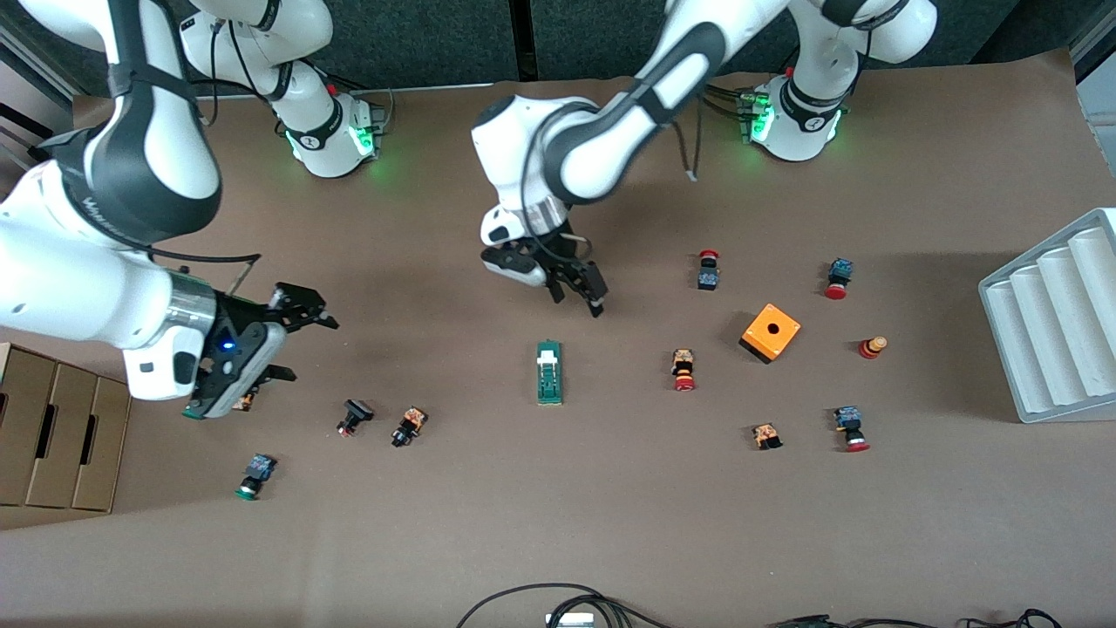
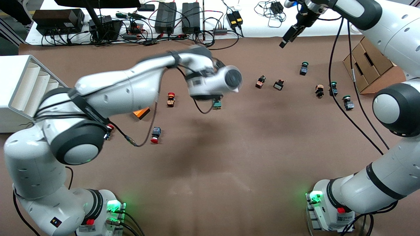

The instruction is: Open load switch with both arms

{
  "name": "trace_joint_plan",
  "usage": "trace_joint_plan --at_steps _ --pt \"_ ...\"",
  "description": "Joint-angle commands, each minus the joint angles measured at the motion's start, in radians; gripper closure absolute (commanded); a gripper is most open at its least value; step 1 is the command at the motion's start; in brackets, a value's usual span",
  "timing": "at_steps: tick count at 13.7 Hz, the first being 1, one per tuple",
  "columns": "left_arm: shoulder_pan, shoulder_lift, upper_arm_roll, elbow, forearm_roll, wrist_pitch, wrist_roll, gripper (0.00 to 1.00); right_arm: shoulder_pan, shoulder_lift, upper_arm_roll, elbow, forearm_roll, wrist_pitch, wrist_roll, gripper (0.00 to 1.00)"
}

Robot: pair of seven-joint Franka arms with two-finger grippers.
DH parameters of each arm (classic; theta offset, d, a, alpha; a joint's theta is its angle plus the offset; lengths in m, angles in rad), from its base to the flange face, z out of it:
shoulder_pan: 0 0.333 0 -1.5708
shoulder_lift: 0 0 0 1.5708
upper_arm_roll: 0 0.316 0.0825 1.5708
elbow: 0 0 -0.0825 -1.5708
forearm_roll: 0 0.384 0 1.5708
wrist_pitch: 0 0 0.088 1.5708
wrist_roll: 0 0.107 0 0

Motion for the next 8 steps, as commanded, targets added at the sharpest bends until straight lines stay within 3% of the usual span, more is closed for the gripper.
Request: trace_joint_plan --at_steps 1,4,8 --pt "0.088 -0.041 -0.009 0.022 -0.172 -0.001 0.126 0.00 -0.010 -0.027 -0.052 -0.004 -0.007 -0.063 0.014 0.00" --pt "0.206 -0.076 -0.009 0.043 -0.431 -0.004 0.212 0.00 -0.007 -0.037 -0.143 0.004 -0.075 -0.100 0.014 0.00" --pt "0.318 -0.155 -0.006 0.045 -0.567 -0.102 0.318 0.00 -0.003 -0.044 -0.160 0.026 -0.240 -0.101 0.101 0.00"
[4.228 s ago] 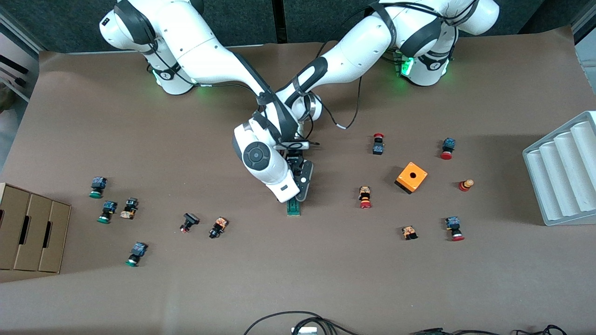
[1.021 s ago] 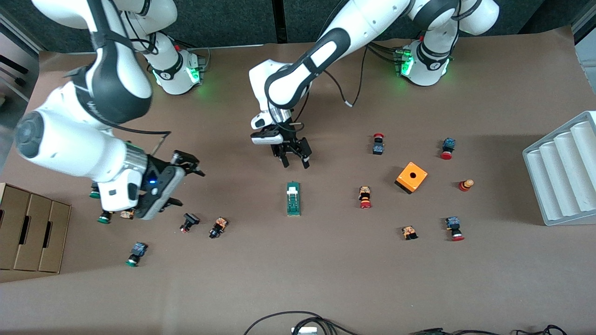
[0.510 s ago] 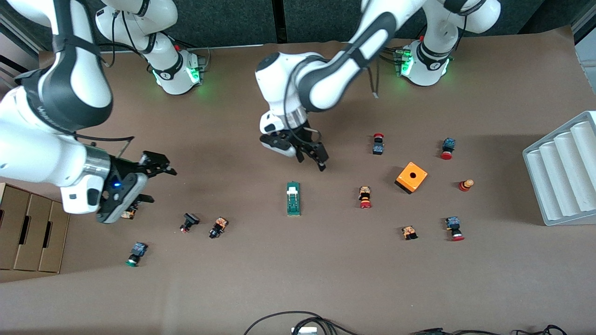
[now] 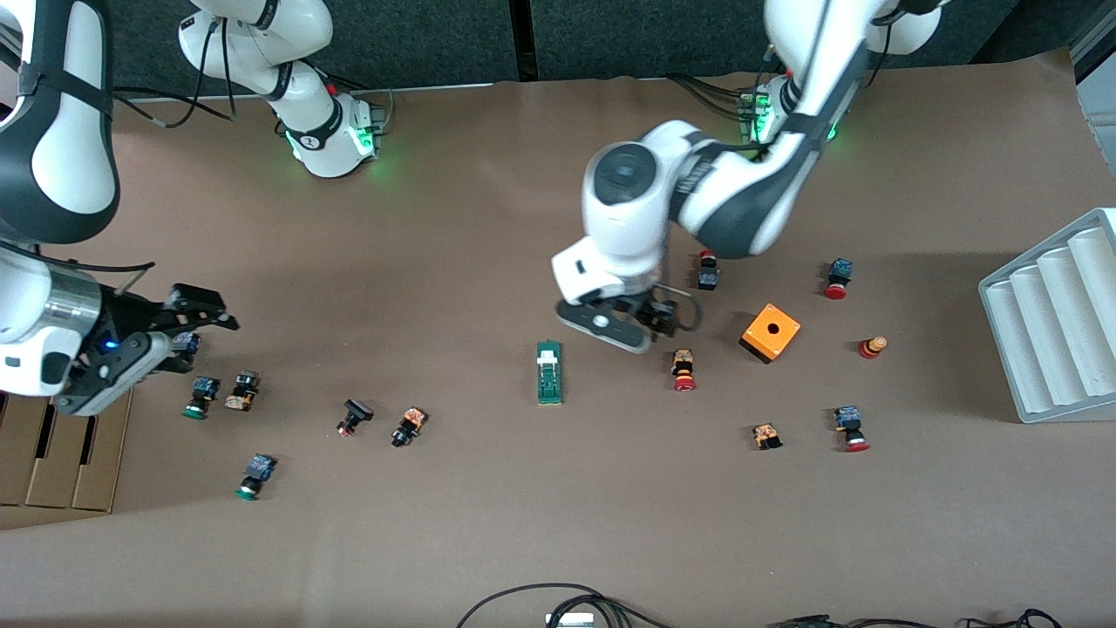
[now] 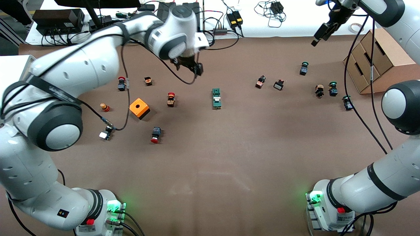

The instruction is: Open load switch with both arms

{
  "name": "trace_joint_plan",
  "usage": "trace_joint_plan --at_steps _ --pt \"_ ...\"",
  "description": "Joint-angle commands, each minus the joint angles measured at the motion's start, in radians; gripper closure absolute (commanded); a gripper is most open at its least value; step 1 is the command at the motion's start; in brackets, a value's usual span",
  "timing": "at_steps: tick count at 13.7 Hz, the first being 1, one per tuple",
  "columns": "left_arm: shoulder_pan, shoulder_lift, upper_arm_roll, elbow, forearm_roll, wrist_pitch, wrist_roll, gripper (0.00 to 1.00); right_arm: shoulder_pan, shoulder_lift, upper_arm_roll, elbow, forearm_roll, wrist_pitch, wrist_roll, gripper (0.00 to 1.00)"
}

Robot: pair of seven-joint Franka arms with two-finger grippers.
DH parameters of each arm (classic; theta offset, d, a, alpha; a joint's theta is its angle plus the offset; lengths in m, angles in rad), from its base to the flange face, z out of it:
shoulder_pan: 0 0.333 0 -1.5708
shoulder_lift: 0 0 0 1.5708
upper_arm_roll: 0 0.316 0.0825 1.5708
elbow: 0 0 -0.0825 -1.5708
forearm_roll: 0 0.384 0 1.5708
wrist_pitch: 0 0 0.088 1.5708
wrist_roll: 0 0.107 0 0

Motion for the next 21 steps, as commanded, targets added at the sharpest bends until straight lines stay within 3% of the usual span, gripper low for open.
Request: trace_joint_plan --at_steps 1,3,6,8,10,13,17,18,20,21 --pt "0.094 -0.073 -0.011 -0.003 -0.094 -0.124 0.028 0.00 0.021 -0.006 0.000 0.023 -0.110 -0.023 0.146 0.00" --pt "0.184 -0.101 -0.008 0.048 -0.189 -0.245 0.027 0.00 0.056 -0.006 -0.001 0.026 -0.170 -0.024 0.241 0.00" --pt "0.287 -0.113 -0.007 0.166 -0.184 -0.423 0.027 0.00 0.043 -0.004 -0.007 0.045 -0.150 -0.033 0.491 0.00" --pt "0.338 -0.144 -0.005 0.175 -0.179 -0.442 0.024 0.00 0.052 -0.003 -0.006 0.046 -0.161 -0.027 0.663 0.00" --pt "0.417 -0.164 -0.003 0.167 -0.197 -0.447 0.033 0.00 0.050 0.000 -0.004 0.045 -0.164 -0.035 0.638 0.00" --pt "0.416 -0.308 0.107 0.016 -0.211 -0.412 0.034 0.00 0.046 0.004 -0.006 0.043 -0.167 -0.029 0.565 0.00" --pt "0.413 -0.472 0.226 -0.230 -0.229 -0.234 0.191 0.00 0.046 -0.007 0.000 0.043 -0.164 -0.003 0.578 0.00" --pt "0.413 -0.488 0.230 -0.244 -0.234 -0.214 0.202 0.00 0.014 -0.027 0.014 0.035 -0.161 0.012 0.573 0.00" --pt "0.413 -0.489 0.228 -0.235 -0.234 -0.226 0.194 0.00 -0.189 -0.044 0.208 0.035 -0.165 0.014 0.567 0.00" --pt "0.412 -0.482 0.227 -0.211 -0.234 -0.253 0.189 0.00 -0.219 -0.055 0.247 0.035 -0.167 0.016 0.570 0.00"
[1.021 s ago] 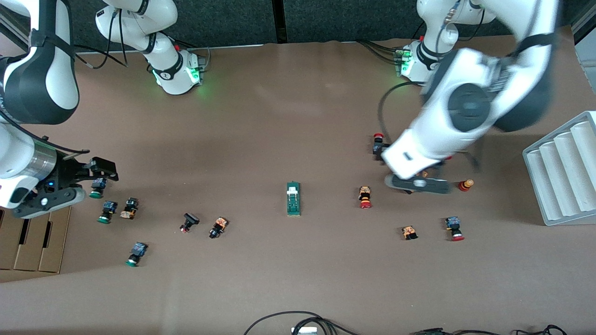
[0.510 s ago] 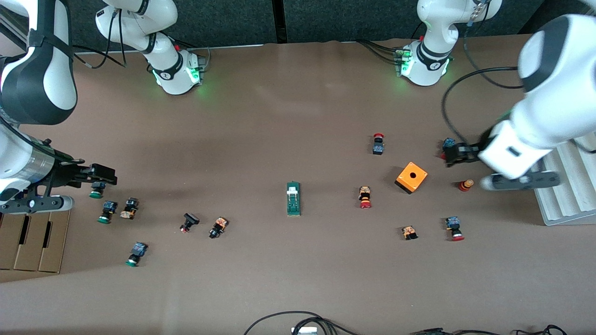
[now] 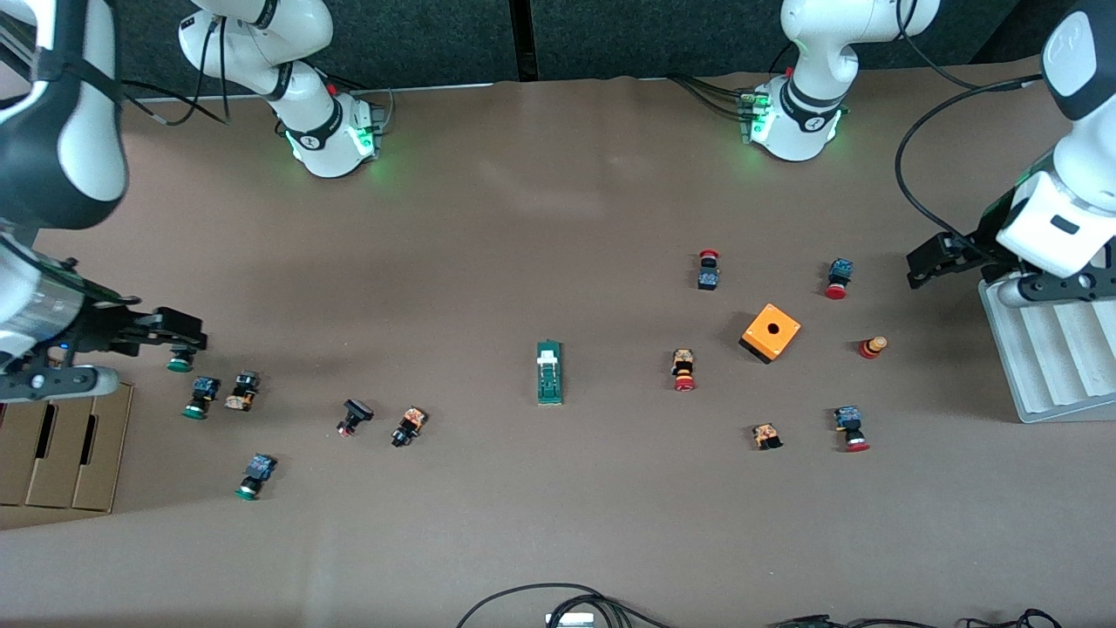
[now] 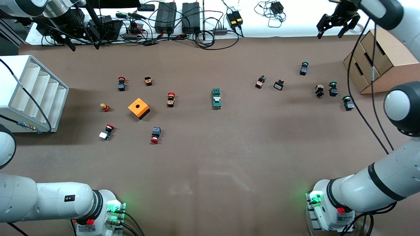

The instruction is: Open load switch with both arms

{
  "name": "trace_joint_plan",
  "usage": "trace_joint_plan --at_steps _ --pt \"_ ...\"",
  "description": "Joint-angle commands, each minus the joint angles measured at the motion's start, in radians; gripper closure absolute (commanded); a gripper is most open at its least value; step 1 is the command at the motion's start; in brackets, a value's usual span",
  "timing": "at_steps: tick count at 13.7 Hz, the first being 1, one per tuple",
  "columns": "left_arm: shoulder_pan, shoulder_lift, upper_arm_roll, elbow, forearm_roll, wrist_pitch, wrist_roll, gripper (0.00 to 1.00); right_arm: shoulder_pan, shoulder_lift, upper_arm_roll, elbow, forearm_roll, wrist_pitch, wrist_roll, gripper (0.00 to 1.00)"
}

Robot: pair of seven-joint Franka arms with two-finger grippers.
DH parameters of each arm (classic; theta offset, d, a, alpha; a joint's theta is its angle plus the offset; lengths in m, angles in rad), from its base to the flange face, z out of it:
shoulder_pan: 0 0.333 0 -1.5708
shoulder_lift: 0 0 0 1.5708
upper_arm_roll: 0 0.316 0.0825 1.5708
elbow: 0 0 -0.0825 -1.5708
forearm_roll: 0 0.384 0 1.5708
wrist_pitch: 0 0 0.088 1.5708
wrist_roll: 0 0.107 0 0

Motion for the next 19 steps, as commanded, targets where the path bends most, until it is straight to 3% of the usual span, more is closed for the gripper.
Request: trace_joint_plan --at_steps 1,6,19 --pt "-0.003 -0.007 -0.004 0.020 -0.017 -0.049 0.003 0.00 -0.119 -0.048 0.118 -0.007 -0.021 0.012 -0.003 0.00" --pt "-0.003 0.007 -0.007 0.052 -0.005 -0.085 0.000 0.00 -0.268 -0.064 0.268 -0.007 -0.022 0.008 -0.001 0.00" --pt "-0.004 0.004 -0.028 0.052 0.003 -0.137 -0.091 0.00 -0.290 -0.024 0.260 0.002 -0.037 0.023 0.007 0.00"
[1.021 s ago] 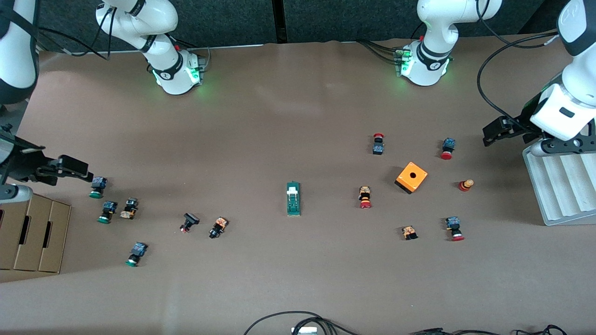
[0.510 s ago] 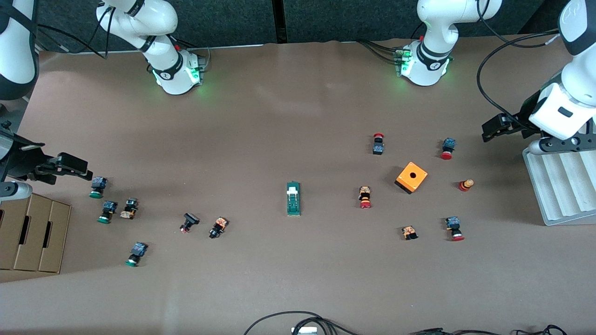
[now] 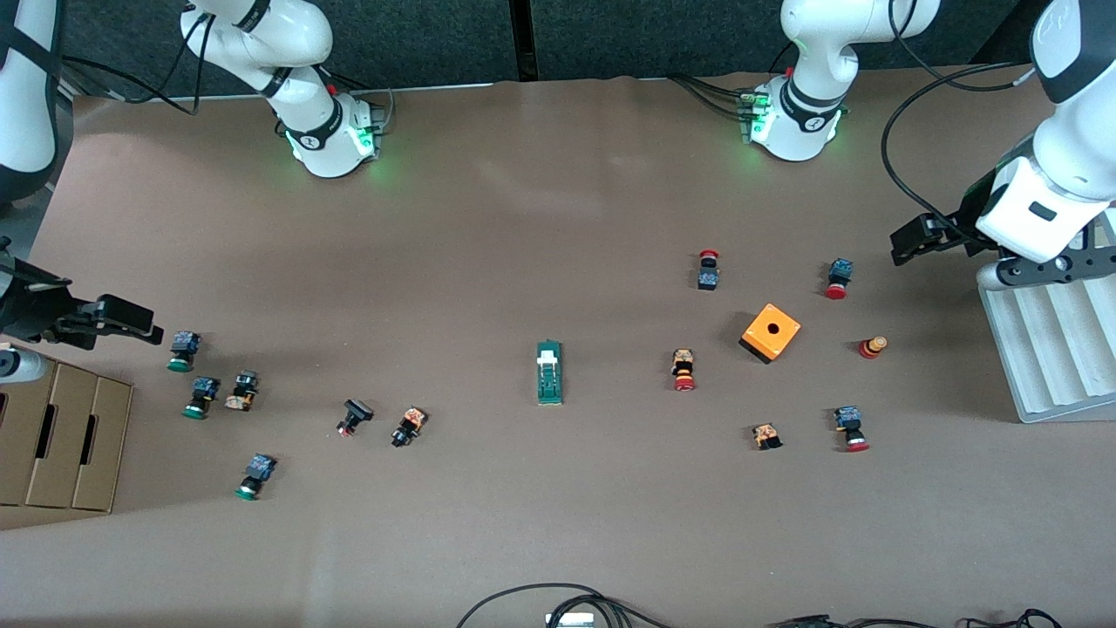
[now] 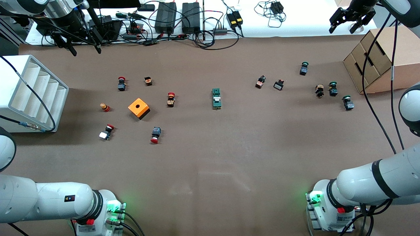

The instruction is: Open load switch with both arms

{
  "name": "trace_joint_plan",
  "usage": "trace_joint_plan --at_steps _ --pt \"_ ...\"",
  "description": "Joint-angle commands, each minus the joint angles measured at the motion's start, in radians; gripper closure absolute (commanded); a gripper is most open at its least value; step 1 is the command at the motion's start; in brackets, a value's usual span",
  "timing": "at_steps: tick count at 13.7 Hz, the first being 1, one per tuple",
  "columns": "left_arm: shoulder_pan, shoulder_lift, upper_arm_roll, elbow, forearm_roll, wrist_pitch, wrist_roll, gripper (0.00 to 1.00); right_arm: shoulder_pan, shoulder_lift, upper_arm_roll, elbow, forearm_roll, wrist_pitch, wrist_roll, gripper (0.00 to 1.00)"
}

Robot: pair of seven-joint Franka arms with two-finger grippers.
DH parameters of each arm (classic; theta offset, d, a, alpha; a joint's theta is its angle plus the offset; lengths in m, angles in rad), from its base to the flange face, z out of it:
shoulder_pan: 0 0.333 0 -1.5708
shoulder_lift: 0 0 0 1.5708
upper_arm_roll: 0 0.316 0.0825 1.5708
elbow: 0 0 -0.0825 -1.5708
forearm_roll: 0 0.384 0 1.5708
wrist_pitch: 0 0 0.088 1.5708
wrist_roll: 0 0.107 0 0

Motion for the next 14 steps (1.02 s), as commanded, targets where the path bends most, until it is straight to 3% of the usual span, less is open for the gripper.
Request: trace_joint_plan --at_steps 1,6,10,12,14 --pt "0.000 0.001 -0.001 0.022 0.004 -0.022 -0.014 0.00 -0.005 0.012 0.013 0.007 -0.017 0.010 0.008 0.00" --pt "0.001 -0.001 -0.001 0.022 0.005 -0.022 -0.020 0.00 -0.012 -0.024 0.013 -0.010 -0.023 0.007 0.008 0.00" --pt "0.001 -0.001 -0.001 0.020 0.005 -0.030 -0.026 0.00 -0.003 -0.135 0.010 -0.143 -0.026 0.045 0.008 0.00" --pt "0.001 -0.001 -0.001 0.022 0.005 -0.030 -0.026 0.00 0.009 -0.146 0.007 -0.146 -0.046 0.041 0.008 0.00" --pt "0.000 -0.001 -0.003 0.022 0.005 -0.030 -0.026 0.00 0.064 -0.152 -0.031 -0.146 -0.049 0.036 0.041 0.00"
